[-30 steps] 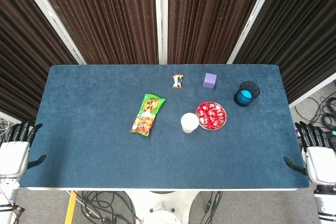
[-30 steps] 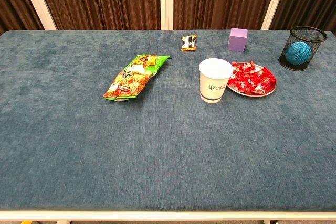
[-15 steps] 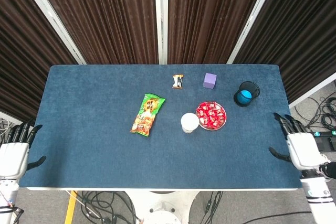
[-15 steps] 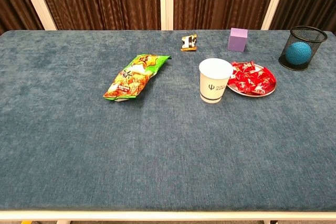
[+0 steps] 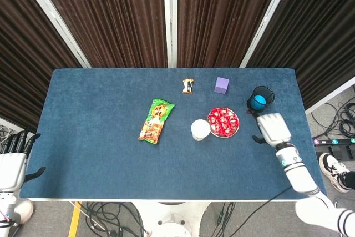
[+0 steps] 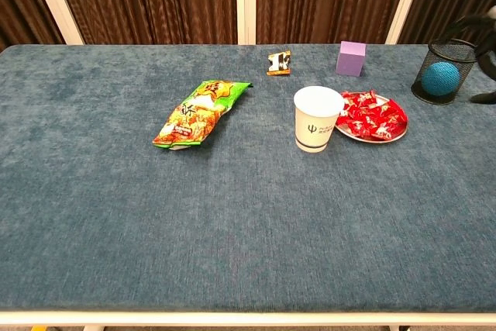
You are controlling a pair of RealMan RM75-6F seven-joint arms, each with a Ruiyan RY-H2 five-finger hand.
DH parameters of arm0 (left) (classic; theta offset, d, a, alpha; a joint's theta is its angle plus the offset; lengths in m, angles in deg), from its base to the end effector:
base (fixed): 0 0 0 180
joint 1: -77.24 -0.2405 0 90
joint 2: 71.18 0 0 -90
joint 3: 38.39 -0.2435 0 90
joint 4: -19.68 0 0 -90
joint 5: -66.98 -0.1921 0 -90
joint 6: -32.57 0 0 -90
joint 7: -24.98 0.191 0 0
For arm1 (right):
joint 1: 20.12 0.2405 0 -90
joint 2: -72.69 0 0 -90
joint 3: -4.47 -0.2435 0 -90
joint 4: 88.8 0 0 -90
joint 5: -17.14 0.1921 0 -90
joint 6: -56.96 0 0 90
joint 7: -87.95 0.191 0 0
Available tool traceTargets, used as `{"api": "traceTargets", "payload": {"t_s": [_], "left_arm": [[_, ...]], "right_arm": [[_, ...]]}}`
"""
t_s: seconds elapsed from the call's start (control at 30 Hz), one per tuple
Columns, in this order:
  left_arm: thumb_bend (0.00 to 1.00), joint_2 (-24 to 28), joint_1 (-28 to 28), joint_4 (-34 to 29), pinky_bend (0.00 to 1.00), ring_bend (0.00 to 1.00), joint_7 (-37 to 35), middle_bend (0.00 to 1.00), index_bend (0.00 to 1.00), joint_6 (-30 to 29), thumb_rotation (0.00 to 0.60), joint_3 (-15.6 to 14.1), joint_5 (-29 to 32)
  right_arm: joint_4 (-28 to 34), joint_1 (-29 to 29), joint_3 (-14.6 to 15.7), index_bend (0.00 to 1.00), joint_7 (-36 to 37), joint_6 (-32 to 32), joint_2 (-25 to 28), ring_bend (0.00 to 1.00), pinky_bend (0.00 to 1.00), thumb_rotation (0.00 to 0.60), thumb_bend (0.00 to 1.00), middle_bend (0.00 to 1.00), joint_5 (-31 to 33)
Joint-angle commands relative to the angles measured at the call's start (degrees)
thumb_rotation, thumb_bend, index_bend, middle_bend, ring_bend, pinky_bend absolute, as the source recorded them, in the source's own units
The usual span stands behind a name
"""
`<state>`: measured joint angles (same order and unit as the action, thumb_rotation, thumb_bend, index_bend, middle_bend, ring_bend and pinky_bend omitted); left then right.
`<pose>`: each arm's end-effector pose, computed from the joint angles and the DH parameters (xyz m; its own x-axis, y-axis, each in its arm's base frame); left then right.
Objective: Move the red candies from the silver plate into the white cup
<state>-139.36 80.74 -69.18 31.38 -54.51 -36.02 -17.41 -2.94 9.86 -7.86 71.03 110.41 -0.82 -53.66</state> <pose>-0.3063 0.2171 0.1599 0.4857 -0.0094 0.8741 0.8735 0.0436 -0.4849 -0.2243 -0.3671 0.0775 0.5627 -0.2028 0.8014 -0.8229 -0.2299 0.5196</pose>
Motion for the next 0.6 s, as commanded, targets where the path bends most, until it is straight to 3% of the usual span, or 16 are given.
{"api": "traceTargets", "payload": {"t_s": [0.03,0.23,0.6], "left_arm": [[0.0,-0.1,0.0,0.2,0.12,0.1,-0.2,0.12,0.21,0.1,0.6,0.0,0.1],[0.0,-0.3,-0.1,0.8,0.12,0.1,-0.5,0.12,0.21,0.6,0.6,0.1,0.8],[0.0,-0.5,0.1,1.0,0.12,0.1,-0.6,0.12,0.21,1.3,0.6,0.4,1.4]], "right_arm": [[-4.4,3.6,0.3,0.38,-3.6,-4.6,-3.4,0.89,1.0,0.6,0.16,0.92,2.7],[-10.4,6.5,2.3,0.41,-6.2,-8.2,-7.0,0.92,1.0,0.6,0.16,0.95,4.5],[-18.5,10.2,3.3,0.41,-3.9,-10.6,-13.6,0.92,1.0,0.6,0.16,0.95,3.8]]}}
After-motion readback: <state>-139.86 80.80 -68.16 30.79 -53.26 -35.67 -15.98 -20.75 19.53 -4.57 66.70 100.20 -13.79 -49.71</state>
